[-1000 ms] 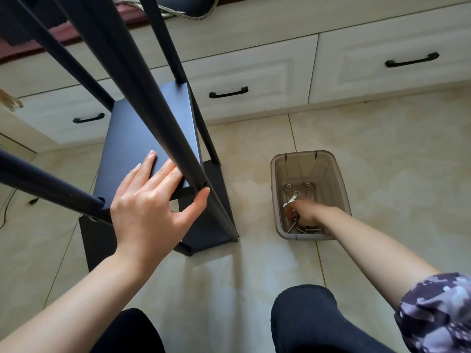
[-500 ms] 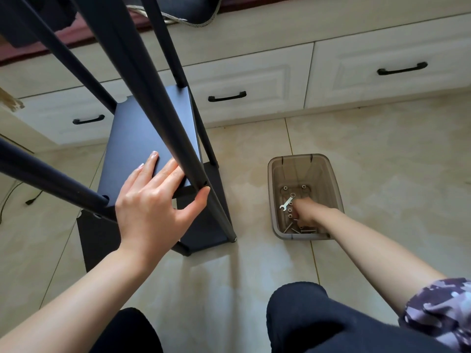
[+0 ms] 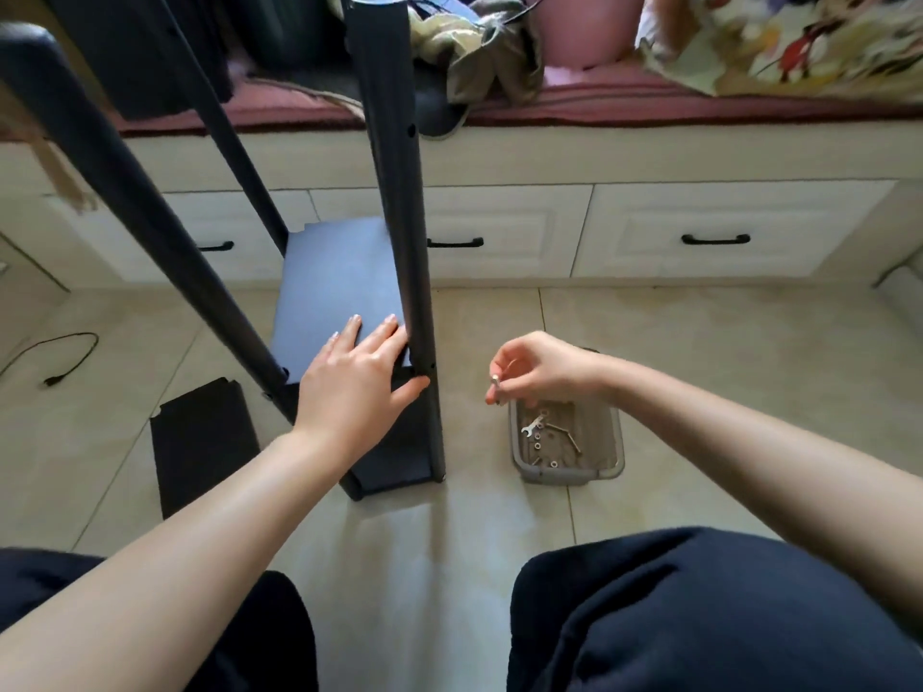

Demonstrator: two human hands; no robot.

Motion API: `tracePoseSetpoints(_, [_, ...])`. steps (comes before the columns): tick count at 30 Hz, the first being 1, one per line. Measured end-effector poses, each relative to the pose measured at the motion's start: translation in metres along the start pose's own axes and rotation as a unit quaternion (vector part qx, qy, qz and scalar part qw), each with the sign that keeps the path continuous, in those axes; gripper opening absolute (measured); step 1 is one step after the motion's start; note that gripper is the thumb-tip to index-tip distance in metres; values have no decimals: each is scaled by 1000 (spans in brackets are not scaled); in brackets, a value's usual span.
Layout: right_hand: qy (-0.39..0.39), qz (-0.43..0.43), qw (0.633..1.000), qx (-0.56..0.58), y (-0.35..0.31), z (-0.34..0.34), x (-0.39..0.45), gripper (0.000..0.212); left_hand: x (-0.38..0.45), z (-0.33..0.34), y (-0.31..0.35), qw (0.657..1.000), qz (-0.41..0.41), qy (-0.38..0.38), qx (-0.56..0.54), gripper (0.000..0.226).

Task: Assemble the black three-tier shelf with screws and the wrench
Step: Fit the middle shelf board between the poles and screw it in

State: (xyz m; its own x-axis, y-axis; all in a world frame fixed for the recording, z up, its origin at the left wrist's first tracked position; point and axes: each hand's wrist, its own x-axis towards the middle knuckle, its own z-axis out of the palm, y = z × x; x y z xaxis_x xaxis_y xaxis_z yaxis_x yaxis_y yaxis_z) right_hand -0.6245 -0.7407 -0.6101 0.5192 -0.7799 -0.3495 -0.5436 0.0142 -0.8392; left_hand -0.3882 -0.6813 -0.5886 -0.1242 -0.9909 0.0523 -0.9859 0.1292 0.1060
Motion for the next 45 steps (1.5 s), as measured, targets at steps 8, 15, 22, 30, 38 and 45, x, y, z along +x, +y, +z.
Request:
tracePoseSetpoints(8, [6, 46, 999, 18, -86, 13, -26, 3, -13, -30, 3, 968, -97, 65, -224, 17])
tracePoseSetpoints(15, [74, 173, 970, 154, -80, 43, -18, 10, -11, -11, 8, 643, -377, -105, -658, 21])
tracePoseSetpoints(22, [101, 197, 962, 162, -74, 42, -17, 13, -10, 21, 4, 533, -362, -77, -761, 16])
tracePoseSetpoints(30, [118, 163, 965, 169, -77, 39, -16, 8, -9, 38, 2, 529, -264, -40, -806, 29])
tracePoseSetpoints(38, [122, 169, 966, 156, -77, 39, -14, 5, -10, 45, -2, 561, -258, -55, -785, 22])
tracePoseSetpoints(45, [137, 158, 970, 127, -76, 36, -15, 7, -10, 45, -4, 556, -258, -72, -787, 5])
